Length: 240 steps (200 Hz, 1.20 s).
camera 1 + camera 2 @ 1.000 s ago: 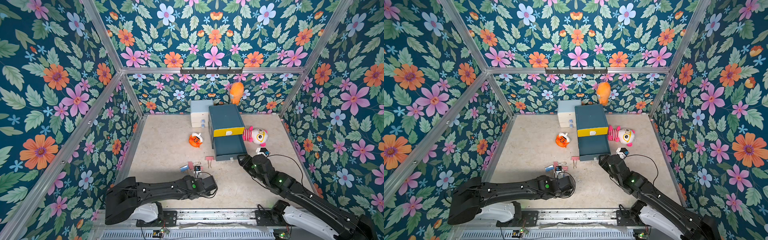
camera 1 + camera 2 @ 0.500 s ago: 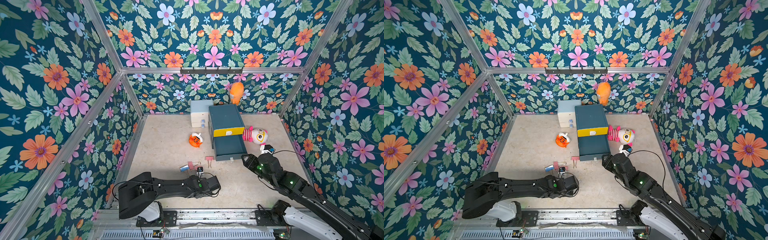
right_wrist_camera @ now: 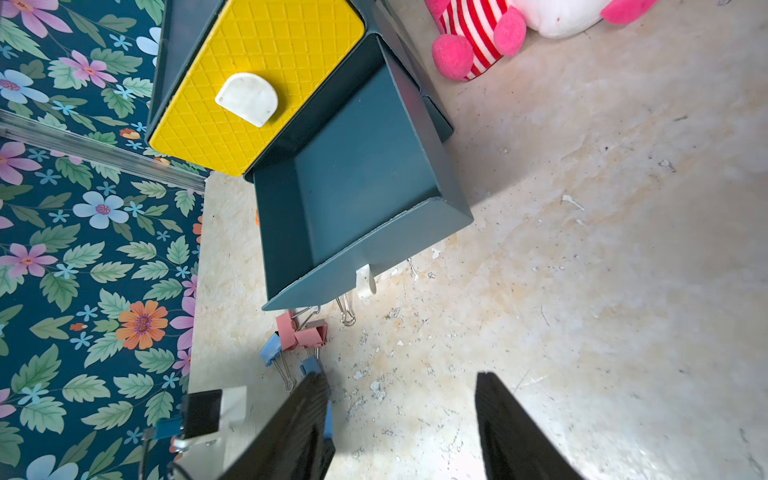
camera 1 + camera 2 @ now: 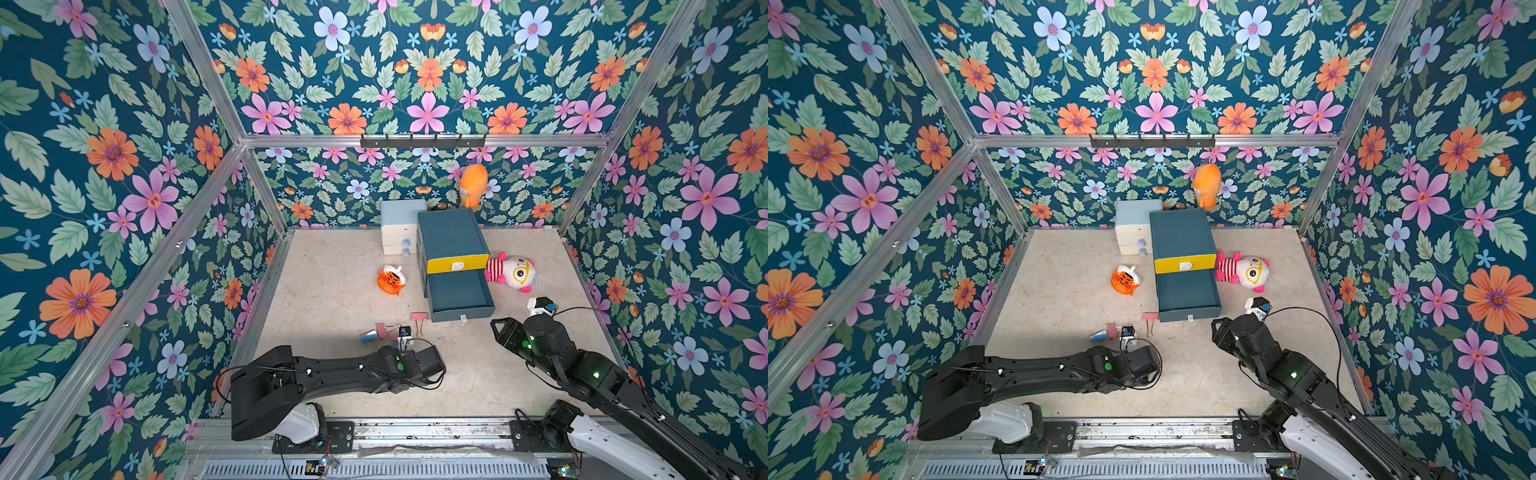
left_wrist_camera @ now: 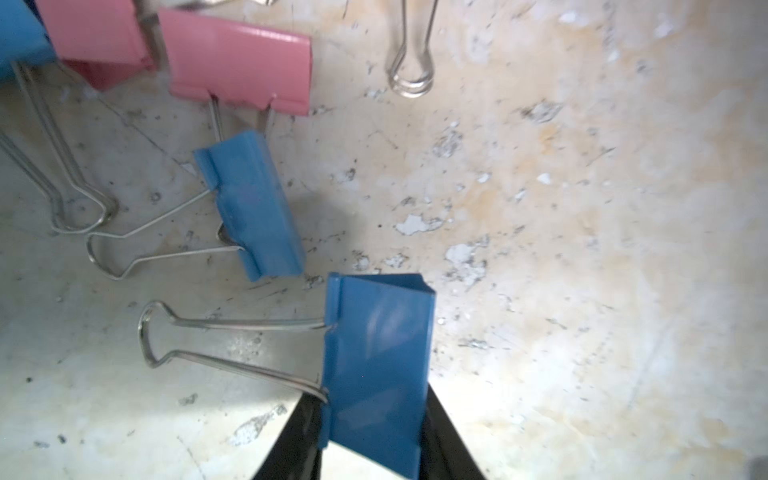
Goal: Put the binder clips in the drawer according to color
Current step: Pick up the binder clip at the center of the board, then place the binder clip in the drawer.
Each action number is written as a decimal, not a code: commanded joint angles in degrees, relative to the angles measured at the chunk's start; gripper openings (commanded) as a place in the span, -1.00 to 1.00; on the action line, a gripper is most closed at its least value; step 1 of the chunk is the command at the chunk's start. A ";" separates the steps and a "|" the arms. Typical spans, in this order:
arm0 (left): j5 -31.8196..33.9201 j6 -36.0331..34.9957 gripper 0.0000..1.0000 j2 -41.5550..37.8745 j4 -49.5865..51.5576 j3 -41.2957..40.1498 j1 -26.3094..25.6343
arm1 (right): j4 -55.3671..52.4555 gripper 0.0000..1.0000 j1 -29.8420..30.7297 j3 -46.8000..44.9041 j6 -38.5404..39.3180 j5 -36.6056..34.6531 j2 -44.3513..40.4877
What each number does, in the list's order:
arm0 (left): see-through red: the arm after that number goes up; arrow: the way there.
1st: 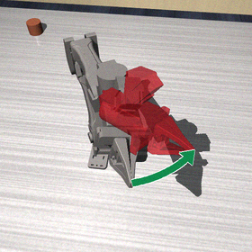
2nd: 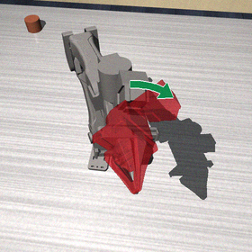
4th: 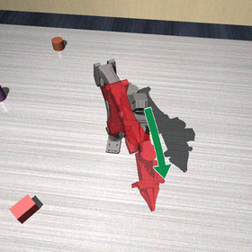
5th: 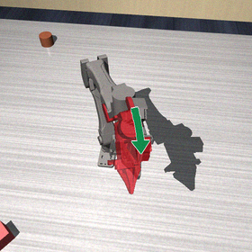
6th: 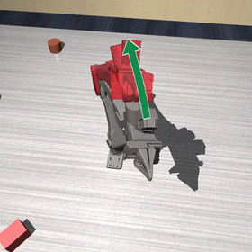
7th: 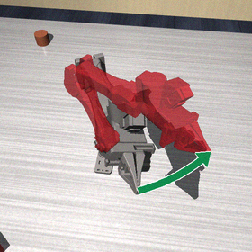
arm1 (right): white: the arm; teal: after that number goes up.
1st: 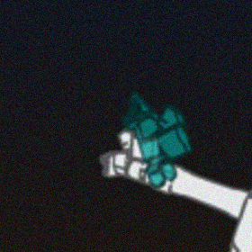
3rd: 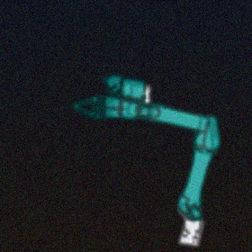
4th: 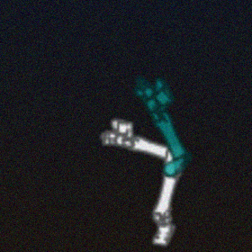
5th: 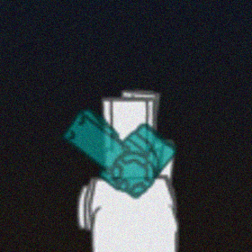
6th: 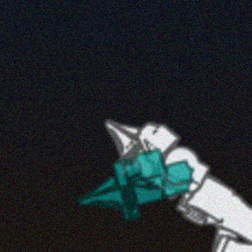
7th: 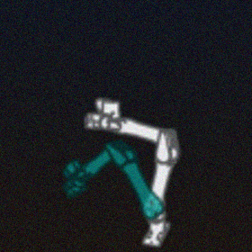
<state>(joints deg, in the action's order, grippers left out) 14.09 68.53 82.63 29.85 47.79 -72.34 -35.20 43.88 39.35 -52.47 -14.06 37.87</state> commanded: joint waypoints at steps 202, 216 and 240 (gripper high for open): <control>-8.11 -24.86 0.34 24.12 0.18 45.59 14.95 | -0.23 0.07 0.05 -0.77 4.17 2.33 0.11; -5.87 -24.54 0.39 21.11 0.08 44.33 14.41 | 0.12 0.07 0.06 -0.77 4.30 2.55 0.43; -0.86 -22.66 0.40 12.77 -0.86 38.56 13.14 | 0.40 0.07 0.07 -0.69 4.95 2.56 0.87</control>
<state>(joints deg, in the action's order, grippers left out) 7.84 44.64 101.73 30.22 90.35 -58.17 -36.14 43.88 38.28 -48.40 -11.79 38.48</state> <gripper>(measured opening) 0.705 0.536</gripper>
